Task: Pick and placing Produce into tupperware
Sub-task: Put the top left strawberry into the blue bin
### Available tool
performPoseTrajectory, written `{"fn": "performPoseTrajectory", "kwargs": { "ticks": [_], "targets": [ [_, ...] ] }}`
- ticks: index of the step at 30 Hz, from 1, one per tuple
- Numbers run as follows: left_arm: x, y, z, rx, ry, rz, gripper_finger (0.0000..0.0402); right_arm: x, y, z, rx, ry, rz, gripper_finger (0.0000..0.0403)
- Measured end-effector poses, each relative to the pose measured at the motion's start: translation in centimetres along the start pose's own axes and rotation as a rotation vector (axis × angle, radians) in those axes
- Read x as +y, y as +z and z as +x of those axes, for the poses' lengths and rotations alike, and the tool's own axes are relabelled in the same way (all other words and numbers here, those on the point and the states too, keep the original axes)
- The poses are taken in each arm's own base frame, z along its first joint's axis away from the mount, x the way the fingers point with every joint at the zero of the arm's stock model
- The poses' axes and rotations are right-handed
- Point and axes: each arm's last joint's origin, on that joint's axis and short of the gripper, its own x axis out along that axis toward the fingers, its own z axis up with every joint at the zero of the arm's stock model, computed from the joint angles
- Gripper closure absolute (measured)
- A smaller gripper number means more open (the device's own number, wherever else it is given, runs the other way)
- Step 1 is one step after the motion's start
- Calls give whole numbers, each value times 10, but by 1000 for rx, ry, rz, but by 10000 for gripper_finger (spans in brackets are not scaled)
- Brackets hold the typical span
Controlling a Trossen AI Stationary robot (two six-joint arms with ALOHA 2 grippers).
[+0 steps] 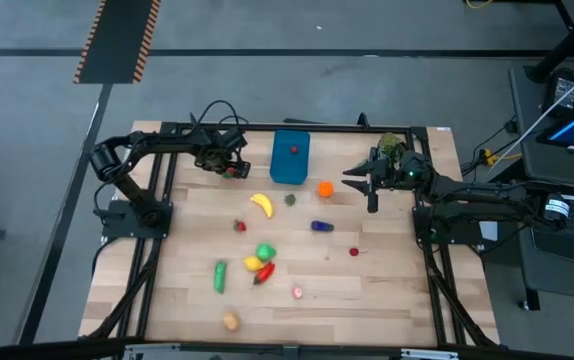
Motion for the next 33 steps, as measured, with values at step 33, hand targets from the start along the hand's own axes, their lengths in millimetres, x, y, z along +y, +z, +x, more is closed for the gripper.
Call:
{"fn": "performPoseTrajectory", "kwargs": {
  "ticks": [33],
  "targets": [
    [1,3,17,32,26,-22,73,0,-1,0,9,1,0,280]
  ]
}}
